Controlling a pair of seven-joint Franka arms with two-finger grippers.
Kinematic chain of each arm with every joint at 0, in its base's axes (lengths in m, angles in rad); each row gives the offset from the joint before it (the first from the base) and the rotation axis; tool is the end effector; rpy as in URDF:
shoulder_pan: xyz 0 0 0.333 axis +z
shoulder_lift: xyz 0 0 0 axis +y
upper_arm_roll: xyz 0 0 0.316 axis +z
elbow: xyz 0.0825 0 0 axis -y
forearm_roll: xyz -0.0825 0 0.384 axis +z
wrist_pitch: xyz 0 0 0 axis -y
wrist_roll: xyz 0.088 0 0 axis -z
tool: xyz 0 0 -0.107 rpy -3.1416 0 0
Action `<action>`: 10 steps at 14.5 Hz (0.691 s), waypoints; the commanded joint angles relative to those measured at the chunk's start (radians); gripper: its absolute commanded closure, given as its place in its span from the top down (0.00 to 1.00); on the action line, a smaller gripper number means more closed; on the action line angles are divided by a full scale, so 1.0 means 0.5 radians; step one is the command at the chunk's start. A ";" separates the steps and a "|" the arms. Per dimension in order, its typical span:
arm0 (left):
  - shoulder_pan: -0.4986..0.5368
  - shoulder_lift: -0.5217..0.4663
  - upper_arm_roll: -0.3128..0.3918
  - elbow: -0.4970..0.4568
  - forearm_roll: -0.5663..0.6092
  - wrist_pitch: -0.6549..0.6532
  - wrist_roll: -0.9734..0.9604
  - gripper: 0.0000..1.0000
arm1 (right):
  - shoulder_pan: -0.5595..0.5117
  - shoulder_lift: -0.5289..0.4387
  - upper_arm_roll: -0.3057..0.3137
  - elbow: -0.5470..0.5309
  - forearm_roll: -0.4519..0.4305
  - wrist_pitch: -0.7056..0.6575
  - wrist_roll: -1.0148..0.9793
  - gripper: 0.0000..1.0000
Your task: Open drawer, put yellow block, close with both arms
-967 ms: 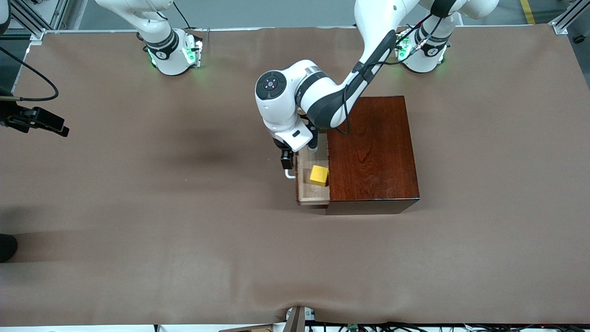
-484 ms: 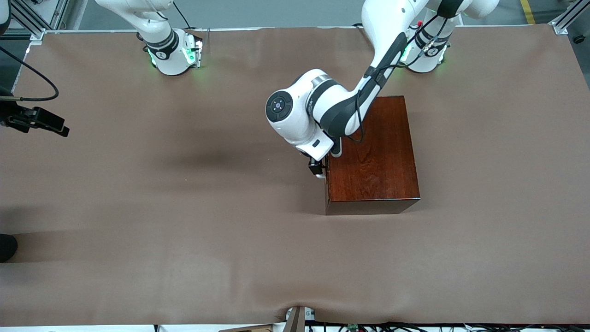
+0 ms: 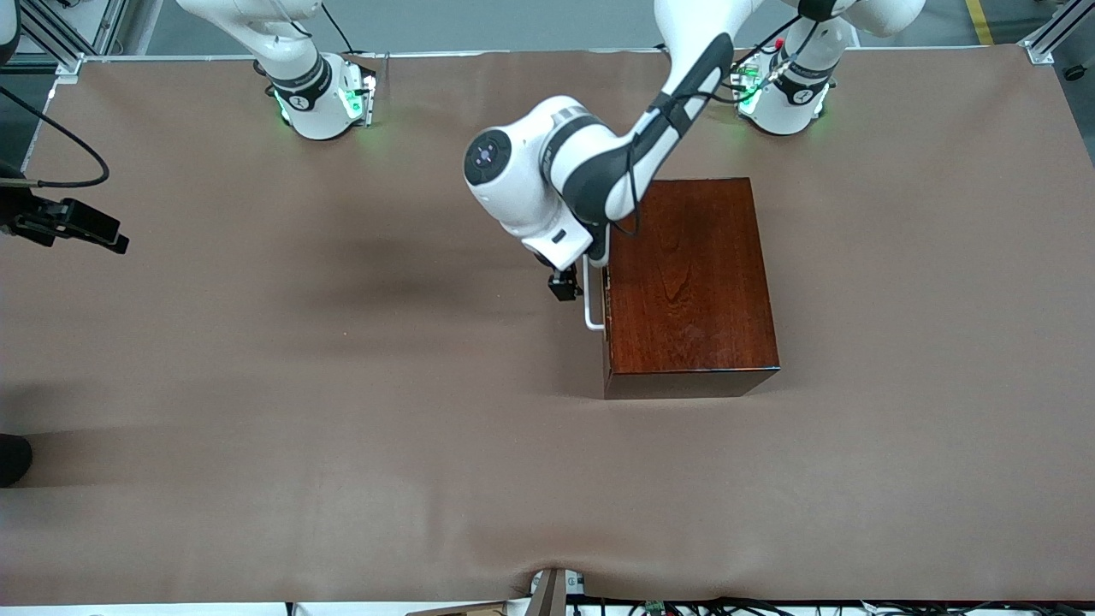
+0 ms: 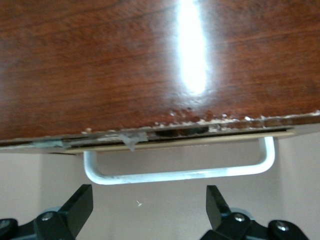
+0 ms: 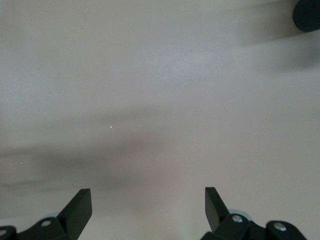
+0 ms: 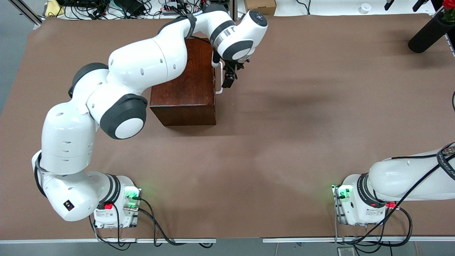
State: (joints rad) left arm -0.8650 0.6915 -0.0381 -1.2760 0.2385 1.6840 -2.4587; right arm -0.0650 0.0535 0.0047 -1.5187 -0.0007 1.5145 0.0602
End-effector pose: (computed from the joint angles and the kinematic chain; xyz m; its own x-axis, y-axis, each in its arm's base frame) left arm 0.4601 -0.5370 0.3264 0.0712 0.9373 0.3410 0.9975 -0.0660 -0.0270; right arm 0.5640 -0.0342 0.6142 0.9911 -0.1201 -0.0575 -0.1201 -0.9928 0.0039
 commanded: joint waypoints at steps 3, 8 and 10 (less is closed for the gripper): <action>0.015 -0.125 0.079 0.002 0.045 -0.064 0.015 1.00 | -0.042 -0.061 0.040 -0.064 0.004 0.024 -0.010 1.00; 0.235 -0.447 0.251 -0.010 -0.032 -0.064 0.517 1.00 | -0.042 -0.061 0.040 -0.061 0.004 0.024 -0.010 1.00; 0.471 -0.557 0.248 -0.016 -0.166 -0.061 0.820 1.00 | -0.042 -0.061 0.037 -0.064 0.004 0.024 -0.010 1.00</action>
State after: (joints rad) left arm -0.7399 0.4813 0.0954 -1.2547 0.2209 1.6590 -2.1829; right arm -0.0651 0.0534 0.0067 -1.5187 -0.0006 1.5153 0.0602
